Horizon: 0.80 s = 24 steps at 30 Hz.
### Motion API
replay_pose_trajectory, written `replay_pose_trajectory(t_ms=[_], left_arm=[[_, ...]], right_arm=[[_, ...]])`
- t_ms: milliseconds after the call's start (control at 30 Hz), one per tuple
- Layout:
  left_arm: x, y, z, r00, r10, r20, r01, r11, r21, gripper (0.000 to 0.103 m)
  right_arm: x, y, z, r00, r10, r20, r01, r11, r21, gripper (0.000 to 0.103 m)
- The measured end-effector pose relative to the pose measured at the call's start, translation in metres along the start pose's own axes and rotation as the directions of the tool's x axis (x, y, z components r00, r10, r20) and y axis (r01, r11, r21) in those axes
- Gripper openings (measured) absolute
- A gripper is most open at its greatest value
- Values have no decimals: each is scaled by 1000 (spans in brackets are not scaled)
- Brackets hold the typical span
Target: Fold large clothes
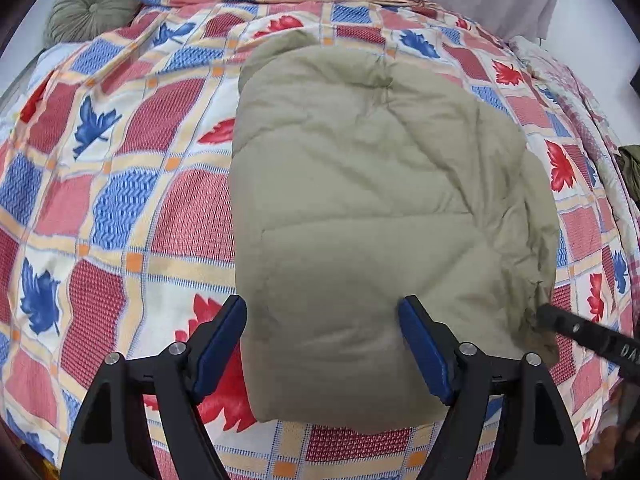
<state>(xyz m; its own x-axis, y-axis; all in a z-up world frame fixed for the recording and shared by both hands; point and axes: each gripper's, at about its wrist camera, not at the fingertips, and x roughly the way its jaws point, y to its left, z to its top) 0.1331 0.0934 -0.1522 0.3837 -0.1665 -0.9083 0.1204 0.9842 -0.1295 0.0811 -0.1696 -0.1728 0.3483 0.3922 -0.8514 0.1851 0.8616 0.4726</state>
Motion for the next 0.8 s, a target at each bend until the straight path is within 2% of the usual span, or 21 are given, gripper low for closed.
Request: replay_pose_trajectory(t_ms=[67, 133, 300, 367, 633, 667, 700, 800], left_arm=[[5, 7, -6, 1000, -13, 5, 14, 999, -31, 88], [9, 9, -8, 1000, -19, 1, 19, 999, -44, 88], [11, 8, -7, 1000, -25, -17, 24, 999, -43, 88], [11, 7, -6, 1000, -22, -21, 21, 999, -37, 88], [4, 8, -7, 999, -35, -37, 34, 999, -28, 88], [2, 7, -7, 999, -25, -30, 24, 999, -23, 97], [0, 6, -7, 1000, -7, -19, 7, 1000, -20, 103], [-4, 7, -8, 1000, 5, -10, -5, 1000, -16, 103]], right_arm=[[-10, 2, 8, 999, 9, 37, -9, 1000, -5, 8], [-11, 5, 13, 999, 2, 35, -2, 1000, -8, 8], [14, 12, 13, 995, -75, -58, 75, 997, -11, 8], [23, 10, 8, 993, -78, -84, 79, 997, 0, 7], [23, 13, 6, 992, -84, -90, 84, 996, -2, 7], [22, 12, 6, 992, -86, -90, 86, 996, -6, 7], [22, 13, 7, 992, -87, -91, 87, 996, -8, 7], [25, 14, 7, 992, -90, -89, 90, 996, -8, 7]])
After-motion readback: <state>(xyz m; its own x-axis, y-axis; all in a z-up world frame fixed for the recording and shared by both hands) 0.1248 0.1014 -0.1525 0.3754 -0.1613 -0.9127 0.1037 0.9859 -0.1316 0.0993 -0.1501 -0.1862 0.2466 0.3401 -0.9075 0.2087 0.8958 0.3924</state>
